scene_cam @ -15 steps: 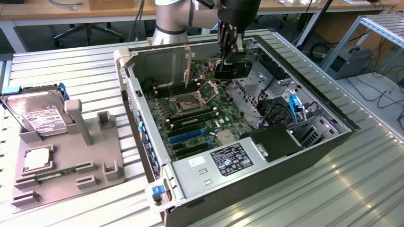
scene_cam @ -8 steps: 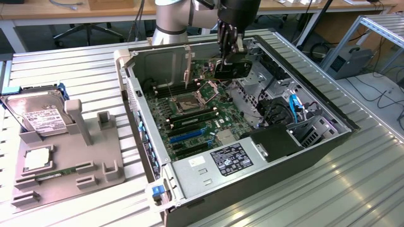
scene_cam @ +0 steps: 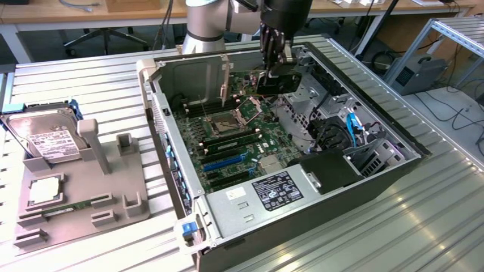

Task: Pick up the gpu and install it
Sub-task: 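Insert the gpu into the slot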

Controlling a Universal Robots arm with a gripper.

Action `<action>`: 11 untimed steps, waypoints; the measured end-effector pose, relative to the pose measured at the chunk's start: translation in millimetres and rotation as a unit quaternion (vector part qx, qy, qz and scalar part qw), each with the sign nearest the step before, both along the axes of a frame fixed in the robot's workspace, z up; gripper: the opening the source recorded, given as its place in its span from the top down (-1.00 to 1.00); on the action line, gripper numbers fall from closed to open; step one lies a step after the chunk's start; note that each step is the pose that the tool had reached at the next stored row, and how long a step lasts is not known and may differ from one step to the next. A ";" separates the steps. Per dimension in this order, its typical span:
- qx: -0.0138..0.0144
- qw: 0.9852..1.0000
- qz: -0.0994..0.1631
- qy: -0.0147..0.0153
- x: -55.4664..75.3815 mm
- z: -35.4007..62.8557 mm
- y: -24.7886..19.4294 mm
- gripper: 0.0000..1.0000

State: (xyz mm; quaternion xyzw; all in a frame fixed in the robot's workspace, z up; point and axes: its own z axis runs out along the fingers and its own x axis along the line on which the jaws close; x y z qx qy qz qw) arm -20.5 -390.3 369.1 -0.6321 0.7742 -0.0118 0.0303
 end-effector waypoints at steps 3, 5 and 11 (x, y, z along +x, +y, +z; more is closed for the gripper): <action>0.000 1.000 0.004 0.000 0.0 0.0 0.0 0.47; 0.000 1.000 0.006 0.000 0.0 0.0 0.0 0.47; 0.000 1.000 0.014 0.000 0.0 -0.1 0.0 0.47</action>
